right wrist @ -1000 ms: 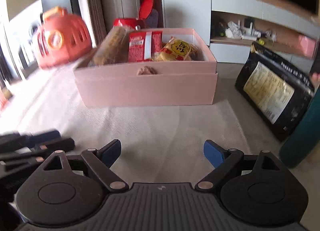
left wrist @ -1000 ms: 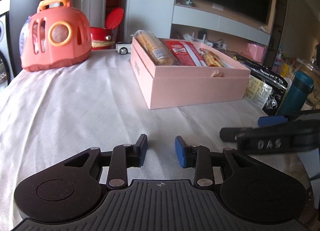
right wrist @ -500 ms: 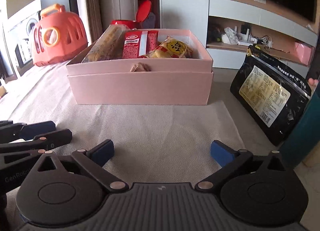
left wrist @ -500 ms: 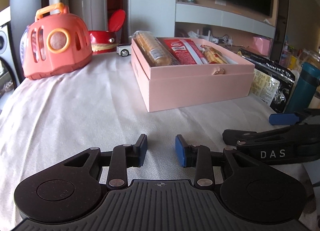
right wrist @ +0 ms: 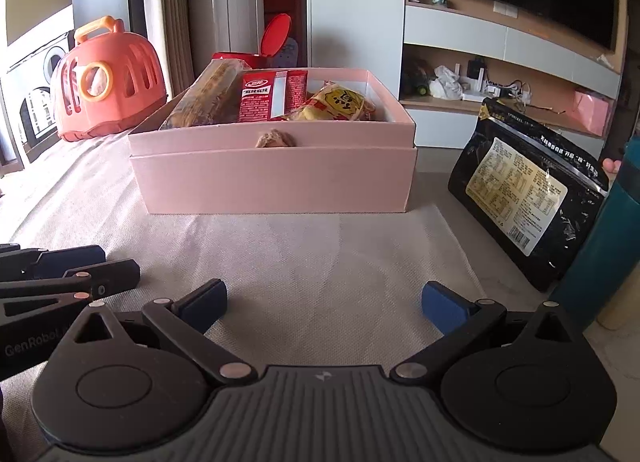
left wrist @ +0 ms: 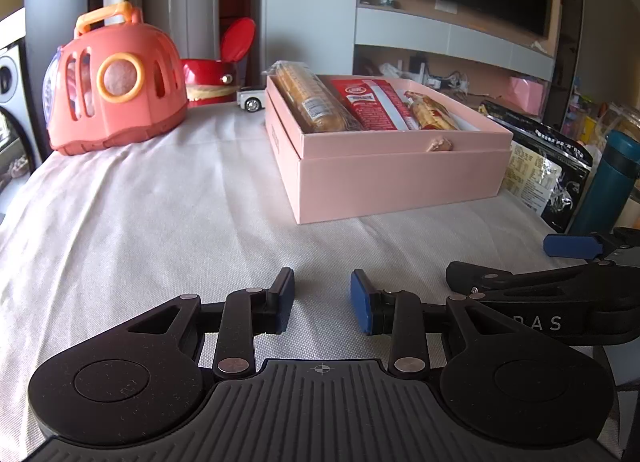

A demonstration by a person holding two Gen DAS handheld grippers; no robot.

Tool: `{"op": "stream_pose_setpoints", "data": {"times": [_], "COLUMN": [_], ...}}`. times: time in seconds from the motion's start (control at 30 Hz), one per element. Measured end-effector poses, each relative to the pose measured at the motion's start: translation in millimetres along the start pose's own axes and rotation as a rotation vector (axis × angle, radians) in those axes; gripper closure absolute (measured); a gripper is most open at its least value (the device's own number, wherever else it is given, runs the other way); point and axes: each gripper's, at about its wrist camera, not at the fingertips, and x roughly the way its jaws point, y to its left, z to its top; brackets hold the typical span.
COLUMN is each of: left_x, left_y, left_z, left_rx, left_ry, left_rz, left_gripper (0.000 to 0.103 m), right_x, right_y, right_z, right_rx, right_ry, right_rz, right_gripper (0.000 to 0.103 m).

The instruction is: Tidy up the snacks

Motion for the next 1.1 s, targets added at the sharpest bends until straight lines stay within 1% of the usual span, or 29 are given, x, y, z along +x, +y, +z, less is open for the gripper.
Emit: {"op": "stream_pose_setpoints", "data": {"times": [0.13,1.1], "left_x": [0.0,-0.7], "left_y": [-0.1,0.5], "left_z": [-0.1,-0.4], "left_rx": [-0.001,-0.006], "left_ry": [0.0,0.0], "left_rz": [0.0,-0.003], "left_gripper": [0.067,0.067], "right_x": [0.7,0.8], "right_y": [-2.7,-3.0], "right_z": [0.1,-1.7], "right_rx": [0.012,0.019], "right_ry": [0.004,-0.004], "right_rz": [0.011,0.01], "right_gripper": [0.0,0.0]}}
